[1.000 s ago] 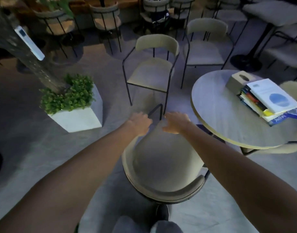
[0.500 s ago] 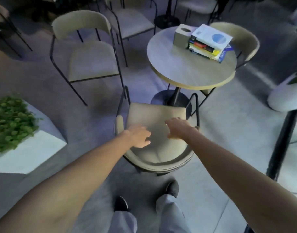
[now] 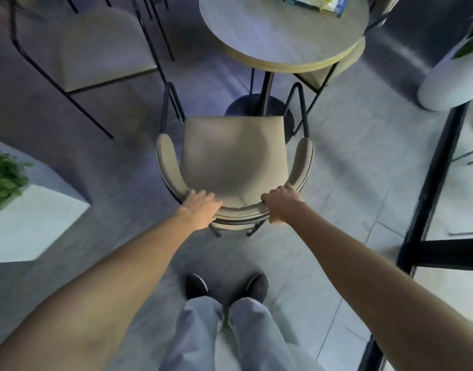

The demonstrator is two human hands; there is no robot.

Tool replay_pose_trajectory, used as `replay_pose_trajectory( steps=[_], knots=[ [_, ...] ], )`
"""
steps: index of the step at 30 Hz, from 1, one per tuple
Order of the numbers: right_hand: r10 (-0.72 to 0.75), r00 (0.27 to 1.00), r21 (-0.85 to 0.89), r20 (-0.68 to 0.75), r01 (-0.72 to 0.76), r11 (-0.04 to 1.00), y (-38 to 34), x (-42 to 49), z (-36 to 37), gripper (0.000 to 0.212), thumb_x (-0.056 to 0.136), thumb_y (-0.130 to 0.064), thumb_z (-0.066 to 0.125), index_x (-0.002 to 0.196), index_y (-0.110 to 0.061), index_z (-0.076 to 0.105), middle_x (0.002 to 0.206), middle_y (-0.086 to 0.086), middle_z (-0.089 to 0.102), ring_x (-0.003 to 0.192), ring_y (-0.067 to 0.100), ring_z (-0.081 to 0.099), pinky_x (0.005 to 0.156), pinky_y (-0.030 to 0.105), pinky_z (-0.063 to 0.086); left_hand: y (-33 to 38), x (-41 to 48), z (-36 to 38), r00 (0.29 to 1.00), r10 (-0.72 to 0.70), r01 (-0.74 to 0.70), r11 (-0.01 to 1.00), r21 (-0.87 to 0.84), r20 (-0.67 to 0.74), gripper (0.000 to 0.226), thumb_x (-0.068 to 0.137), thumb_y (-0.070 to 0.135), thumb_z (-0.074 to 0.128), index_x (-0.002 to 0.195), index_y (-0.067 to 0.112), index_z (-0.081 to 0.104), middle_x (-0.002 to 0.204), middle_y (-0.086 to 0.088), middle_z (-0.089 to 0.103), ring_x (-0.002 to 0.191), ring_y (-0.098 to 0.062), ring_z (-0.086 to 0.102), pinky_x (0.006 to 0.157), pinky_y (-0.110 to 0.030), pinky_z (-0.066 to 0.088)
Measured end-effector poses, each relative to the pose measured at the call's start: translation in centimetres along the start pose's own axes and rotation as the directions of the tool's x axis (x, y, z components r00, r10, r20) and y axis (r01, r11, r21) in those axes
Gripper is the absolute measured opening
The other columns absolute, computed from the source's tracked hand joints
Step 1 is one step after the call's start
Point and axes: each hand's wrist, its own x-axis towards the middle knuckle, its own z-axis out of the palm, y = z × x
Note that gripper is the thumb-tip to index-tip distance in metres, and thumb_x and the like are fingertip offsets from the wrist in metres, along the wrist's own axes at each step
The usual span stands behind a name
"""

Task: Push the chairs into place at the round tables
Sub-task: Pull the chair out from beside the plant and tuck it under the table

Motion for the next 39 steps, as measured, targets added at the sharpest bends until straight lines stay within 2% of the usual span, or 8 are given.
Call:
replay_pose_trajectory(
  steps=[2, 5, 9, 17, 28, 39],
  knots=[
    [0.022, 0.999, -0.016, -0.049, -0.023, 1.0, 0.0, 0.7, 1.0, 0.035, 0.087, -0.028, 0.06, 0.122, -0.026, 0.06, 0.119, 0.002, 0.067, 0.118, 0.025, 0.057, 0.109, 0.04, 0.031, 0.3, 0.5, 0.3, 1.0, -0.026, 0.026, 1.0, -0.012, -0.006, 0.038, 0.096, 0.034, 0.056, 0.132, 0.024, 0.051, 0.127, -0.007, 0.056, 0.118, -0.029, 0.051, 0.1, -0.051, 0.038],
    [0.051, 0.993, 0.029, -0.106, -0.049, 0.998, 0.1, 1.0, 0.9, 0.023, 0.096, -0.026, 0.052, 0.115, -0.026, 0.066, 0.115, 0.002, 0.07, 0.113, 0.024, 0.061, 0.105, 0.037, 0.033, 0.2, 0.5, 0.5, 0.999, -0.034, 0.033, 0.999, -0.018, -0.039, 0.034, 0.096, 0.03, 0.058, 0.129, 0.022, 0.052, 0.122, -0.009, 0.059, 0.115, -0.031, 0.052, 0.099, -0.05, 0.038],
    [0.086, 0.987, 0.051, -0.135, -0.08, 0.995, -0.8, 0.4, 1.3, 0.03, 0.102, -0.035, 0.043, 0.114, -0.024, 0.068, 0.114, 0.004, 0.07, 0.112, 0.024, 0.062, 0.104, 0.035, 0.033, 0.1, -0.1, 1.0, 0.996, -0.027, 0.026, 1.0, -0.016, -0.09, 0.031, 0.097, 0.027, 0.057, 0.127, 0.022, 0.052, 0.117, -0.008, 0.06, 0.11, -0.03, 0.052, 0.096, -0.047, 0.037],
    [0.182, 0.979, 0.089, -0.097, -0.173, 0.981, -2.7, -1.0, 2.5, 0.024, 0.097, -0.019, 0.05, 0.113, -0.026, 0.066, 0.114, 0.002, 0.069, 0.114, 0.024, 0.061, 0.105, 0.035, 0.034, -0.6, -0.3, 1.6, 0.994, 0.019, -0.016, 1.0, 0.021, -0.111, 0.029, 0.096, 0.025, 0.058, 0.125, 0.023, 0.054, 0.115, -0.008, 0.061, 0.109, -0.032, 0.053, 0.099, -0.046, 0.036],
    [0.255, 0.96, 0.146, -0.115, -0.238, 0.96, -3.0, 2.3, 0.3, 0.023, 0.093, -0.018, 0.057, 0.111, -0.027, 0.068, 0.109, 0.001, 0.07, 0.109, 0.024, 0.063, 0.101, 0.037, 0.034, -4.4, 2.4, -0.2, 0.988, 0.021, -0.008, 0.996, 0.085, -0.154, 0.029, 0.096, 0.026, 0.059, 0.124, 0.024, 0.054, 0.116, -0.008, 0.062, 0.111, -0.033, 0.053, 0.099, -0.046, 0.034],
    [0.291, 0.947, 0.173, -0.139, -0.266, 0.948, 2.2, 7.0, -1.8, 0.028, 0.088, -0.012, 0.057, 0.11, -0.027, 0.068, 0.102, 0.002, 0.07, 0.104, 0.025, 0.063, 0.101, 0.038, 0.035, -6.5, 8.9, -4.9, 0.981, 0.038, -0.019, 0.995, 0.1, -0.192, 0.029, 0.096, 0.024, 0.06, 0.125, 0.021, 0.054, 0.116, -0.009, 0.062, 0.112, -0.033, 0.051, 0.101, -0.043, 0.033]
  ],
)
